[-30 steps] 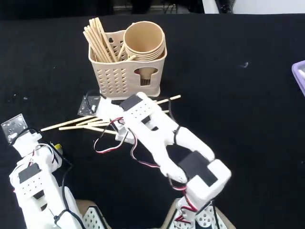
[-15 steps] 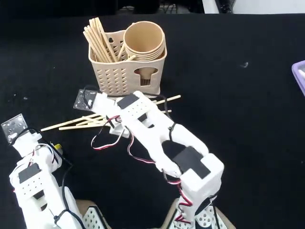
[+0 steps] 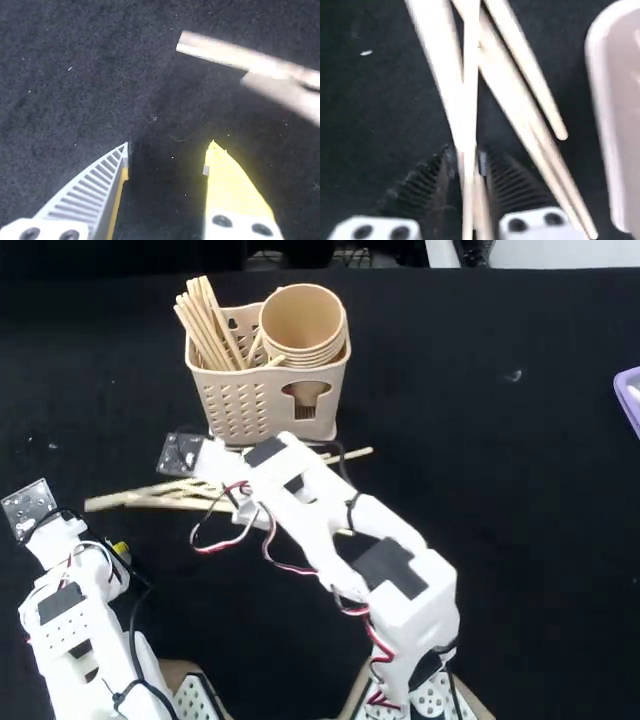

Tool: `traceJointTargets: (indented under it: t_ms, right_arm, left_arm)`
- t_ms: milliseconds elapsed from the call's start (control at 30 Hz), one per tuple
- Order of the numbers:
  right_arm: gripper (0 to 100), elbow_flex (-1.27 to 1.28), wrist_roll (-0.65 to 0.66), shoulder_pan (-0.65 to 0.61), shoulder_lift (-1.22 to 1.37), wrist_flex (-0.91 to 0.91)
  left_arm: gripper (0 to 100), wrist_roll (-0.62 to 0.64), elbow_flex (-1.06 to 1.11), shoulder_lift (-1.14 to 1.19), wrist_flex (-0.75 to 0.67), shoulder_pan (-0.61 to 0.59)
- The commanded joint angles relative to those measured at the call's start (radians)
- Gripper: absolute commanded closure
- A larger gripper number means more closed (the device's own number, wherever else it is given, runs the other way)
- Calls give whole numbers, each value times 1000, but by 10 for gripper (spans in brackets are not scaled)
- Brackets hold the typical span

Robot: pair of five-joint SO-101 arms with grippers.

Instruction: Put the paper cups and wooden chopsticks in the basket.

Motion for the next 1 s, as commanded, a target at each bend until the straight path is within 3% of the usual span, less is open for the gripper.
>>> traceJointTargets:
  t_ms: [0, 133, 467, 667, 833, 967]
  right_arm:
    - [988, -15, -3, -12, -140, 117]
    - [988, 79, 2, 8, -291, 160]
    - [988, 400, -12, 176, -605, 0]
    - [988, 410, -230, 123, -865, -37]
    - [988, 371, -261, 46, -978, -23]
    - [988, 429, -261, 68, -912, -28]
  left_arm:
    - [751, 3, -35, -12, -17, 7]
    - [751, 3, -35, -12, -17, 7]
    - [751, 3, -35, -12, -17, 10]
    - [751, 3, -35, -12, -17, 10]
    - [751, 3, -33, -12, -17, 10]
    - [751, 3, -33, -11, -15, 10]
